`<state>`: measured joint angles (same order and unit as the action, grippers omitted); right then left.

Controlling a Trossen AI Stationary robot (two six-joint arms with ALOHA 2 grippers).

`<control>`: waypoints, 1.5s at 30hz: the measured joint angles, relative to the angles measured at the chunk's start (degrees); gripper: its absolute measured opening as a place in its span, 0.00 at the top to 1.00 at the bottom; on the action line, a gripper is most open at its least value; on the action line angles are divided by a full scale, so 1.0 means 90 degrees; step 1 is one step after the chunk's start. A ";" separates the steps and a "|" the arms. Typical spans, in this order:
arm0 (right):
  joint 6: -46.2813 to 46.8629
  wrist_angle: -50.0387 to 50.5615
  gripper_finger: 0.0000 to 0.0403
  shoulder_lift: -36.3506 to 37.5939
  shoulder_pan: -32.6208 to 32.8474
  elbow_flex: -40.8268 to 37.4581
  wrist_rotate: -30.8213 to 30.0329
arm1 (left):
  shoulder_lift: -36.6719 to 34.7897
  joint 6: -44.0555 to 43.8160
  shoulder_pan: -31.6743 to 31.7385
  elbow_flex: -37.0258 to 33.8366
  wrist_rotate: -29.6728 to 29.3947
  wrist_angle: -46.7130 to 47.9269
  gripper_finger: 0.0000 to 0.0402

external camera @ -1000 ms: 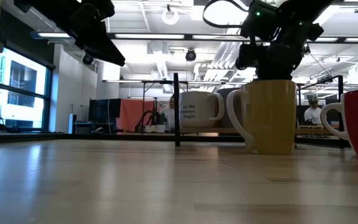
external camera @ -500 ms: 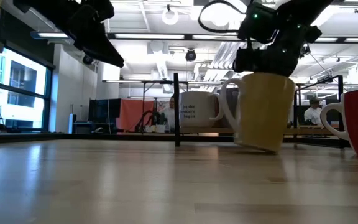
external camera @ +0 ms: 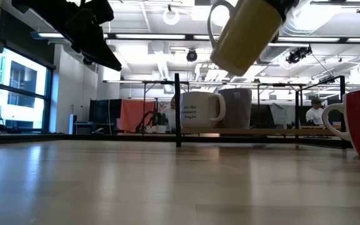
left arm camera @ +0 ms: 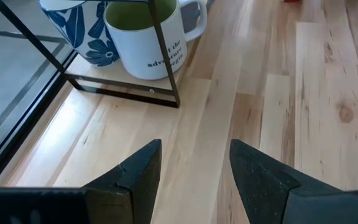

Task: Place coffee mugs
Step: Put the yellow mug on the shelf

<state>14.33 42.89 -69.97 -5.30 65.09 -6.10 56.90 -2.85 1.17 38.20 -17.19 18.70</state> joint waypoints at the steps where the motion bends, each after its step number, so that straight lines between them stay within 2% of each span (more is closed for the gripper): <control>1: 0.0088 0.0282 1.00 -0.0002 -0.0047 0.0248 -0.0201 | 0.0000 -0.0002 0.0000 0.0000 -0.0002 0.0001 0.55; 6: 0.0575 0.1136 1.00 0.0002 -0.0433 0.1191 -0.1272 | 0.0000 -0.0007 0.0000 -0.0001 -0.0010 -0.0011 0.55; 13: 0.1151 0.1873 1.00 0.0002 -0.1414 0.1649 -0.1854 | 0.0000 -0.0170 0.0000 -0.0002 -0.0012 -0.0007 0.55; 19: 0.1414 0.1993 1.00 -0.0073 -0.2490 0.1638 -0.1688 | 0.0000 -0.0170 0.0000 -0.0002 -0.0007 -0.0007 0.55; 27: 0.2136 0.2320 1.00 -0.0287 -0.3456 0.1638 -0.1517 | 0.0000 -0.0170 0.0000 -0.0002 0.0000 -0.0005 0.55; 35: 0.2551 0.2694 1.00 -0.1053 -0.3969 0.1638 -0.1597 | 0.0000 -0.0326 -0.0002 -0.0002 0.0078 -0.0007 0.55; 45: 0.2422 0.2475 1.00 -0.2216 -0.4479 0.1635 -0.0854 | 0.0000 -0.0342 -0.0005 -0.0002 0.0083 -0.0010 0.55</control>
<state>36.13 65.17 -89.92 -45.62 79.81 -13.79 56.90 -5.93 1.13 38.18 -16.45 18.61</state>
